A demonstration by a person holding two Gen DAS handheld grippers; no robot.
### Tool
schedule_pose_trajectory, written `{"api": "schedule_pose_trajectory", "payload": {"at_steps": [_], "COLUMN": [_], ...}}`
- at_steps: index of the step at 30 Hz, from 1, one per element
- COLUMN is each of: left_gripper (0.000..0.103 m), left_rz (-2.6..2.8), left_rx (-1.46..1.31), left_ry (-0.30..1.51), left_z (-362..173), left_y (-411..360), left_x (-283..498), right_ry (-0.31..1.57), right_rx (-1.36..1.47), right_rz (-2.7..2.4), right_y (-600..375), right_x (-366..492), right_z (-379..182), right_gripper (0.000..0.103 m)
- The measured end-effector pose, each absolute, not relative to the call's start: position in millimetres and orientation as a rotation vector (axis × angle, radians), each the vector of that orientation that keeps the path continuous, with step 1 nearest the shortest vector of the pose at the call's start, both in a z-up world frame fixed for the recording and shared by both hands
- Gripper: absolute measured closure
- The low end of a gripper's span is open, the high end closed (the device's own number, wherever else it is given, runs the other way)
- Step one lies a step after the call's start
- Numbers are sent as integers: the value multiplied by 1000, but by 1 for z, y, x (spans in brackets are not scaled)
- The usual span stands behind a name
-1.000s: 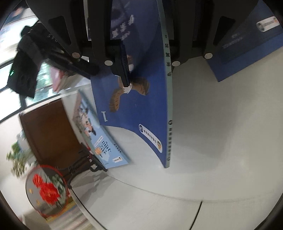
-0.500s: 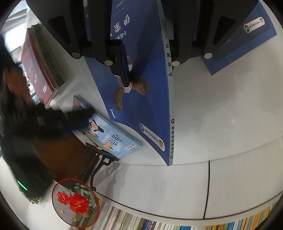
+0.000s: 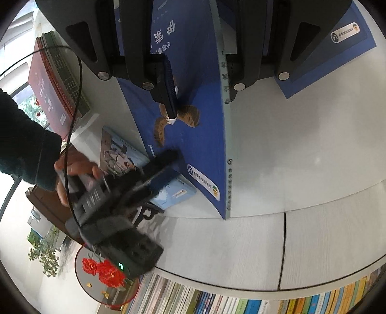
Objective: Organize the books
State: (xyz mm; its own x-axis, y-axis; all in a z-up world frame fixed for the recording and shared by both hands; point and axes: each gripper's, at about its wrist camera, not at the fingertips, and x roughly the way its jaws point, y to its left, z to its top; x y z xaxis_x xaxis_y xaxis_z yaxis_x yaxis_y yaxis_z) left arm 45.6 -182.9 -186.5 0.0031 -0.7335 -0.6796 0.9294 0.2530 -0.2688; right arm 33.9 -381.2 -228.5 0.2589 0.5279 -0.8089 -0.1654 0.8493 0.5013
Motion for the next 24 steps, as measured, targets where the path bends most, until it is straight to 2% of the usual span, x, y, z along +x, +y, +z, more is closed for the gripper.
{"api": "schedule_pose_trajectory", "payload": {"at_steps": [7, 10, 16, 20, 22, 23, 24], "left_gripper": [79, 79, 79, 78, 68, 57, 54], "left_rz": [-1310, -1322, -1344, -1327, -1299, -1282, -1253], "left_rx": [298, 299, 325, 301, 293, 288, 280], "left_ry": [865, 869, 909, 955, 983, 1004, 1020], "left_z": [-194, -194, -195, -189, -184, -183, -182], "left_y": [-186, -187, -192, -185, -177, -172, -163], "left_x": [47, 42, 32, 34, 36, 38, 41], "right_ry": [1276, 1282, 1289, 1223, 1183, 1164, 1146], "right_rx": [397, 401, 459, 510, 552, 565, 569], "right_rz": [530, 496, 60, -45, -42, -39, -47], "right_y": [-374, -368, -369, -322, -291, -277, -264], "right_x": [15, 4, -41, -92, -110, -117, -121], "right_z": [-240, -240, -221, -203, -196, -194, -191], "right_gripper": [31, 34, 34, 34, 34, 34, 34]}}
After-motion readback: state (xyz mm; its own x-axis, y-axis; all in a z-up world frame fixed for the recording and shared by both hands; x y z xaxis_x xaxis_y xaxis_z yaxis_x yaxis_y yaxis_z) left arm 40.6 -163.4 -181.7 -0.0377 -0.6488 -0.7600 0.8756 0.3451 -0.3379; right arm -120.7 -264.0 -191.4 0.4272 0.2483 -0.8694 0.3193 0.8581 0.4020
